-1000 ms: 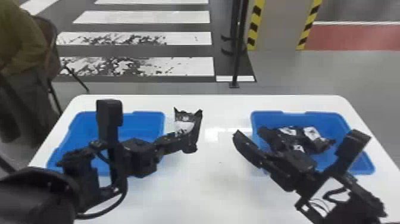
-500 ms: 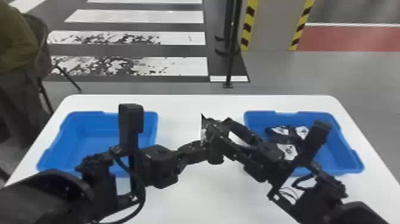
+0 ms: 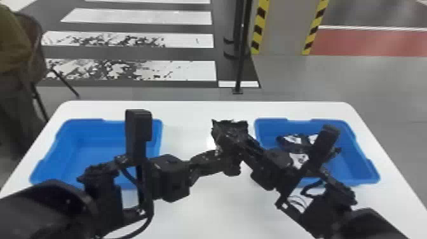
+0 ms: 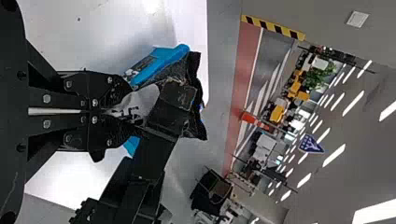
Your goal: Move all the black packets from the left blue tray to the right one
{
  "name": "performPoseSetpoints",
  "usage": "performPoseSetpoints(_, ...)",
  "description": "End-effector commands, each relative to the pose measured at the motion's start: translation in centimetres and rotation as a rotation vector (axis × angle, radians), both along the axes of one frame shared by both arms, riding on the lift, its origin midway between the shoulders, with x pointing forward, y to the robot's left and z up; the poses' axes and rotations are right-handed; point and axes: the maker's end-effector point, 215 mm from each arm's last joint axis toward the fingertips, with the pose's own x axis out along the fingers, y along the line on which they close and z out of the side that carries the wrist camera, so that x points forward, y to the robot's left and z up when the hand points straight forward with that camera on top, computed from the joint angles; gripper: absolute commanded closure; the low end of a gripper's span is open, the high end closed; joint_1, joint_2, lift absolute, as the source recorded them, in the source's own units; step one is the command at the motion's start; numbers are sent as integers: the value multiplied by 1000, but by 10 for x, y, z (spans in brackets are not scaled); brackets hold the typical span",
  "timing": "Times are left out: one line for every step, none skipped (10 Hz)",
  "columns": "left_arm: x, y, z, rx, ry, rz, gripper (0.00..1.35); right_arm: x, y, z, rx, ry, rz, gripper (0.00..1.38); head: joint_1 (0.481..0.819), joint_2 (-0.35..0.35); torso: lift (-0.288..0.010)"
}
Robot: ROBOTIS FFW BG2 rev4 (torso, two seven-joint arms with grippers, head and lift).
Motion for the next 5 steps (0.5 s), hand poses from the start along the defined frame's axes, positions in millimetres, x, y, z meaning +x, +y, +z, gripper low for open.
performPoseSetpoints(2,1,5,-22,-3,7,1024,0,0,1,6,1,1,1283,695,-34,-140)
performPoseSetpoints(3,7,4,-29,2,21,579,0,0,2,14,1,0,1283,695,-33,-140)
performPoseSetpoints(7,15,6,-41,-12,49,193,7,-10,2,16,-3,-23,1283,695,-29,-140)
performPoseSetpoints(9,25,7,-61,-18,79,94,23,-36,2,-2,-13,-74,1283,695,-26,-140)
performPoseSetpoints(6,33,8,-89,-21,100,131,41,-72,-3,-44,-26,-150,1283,695,-32,-140)
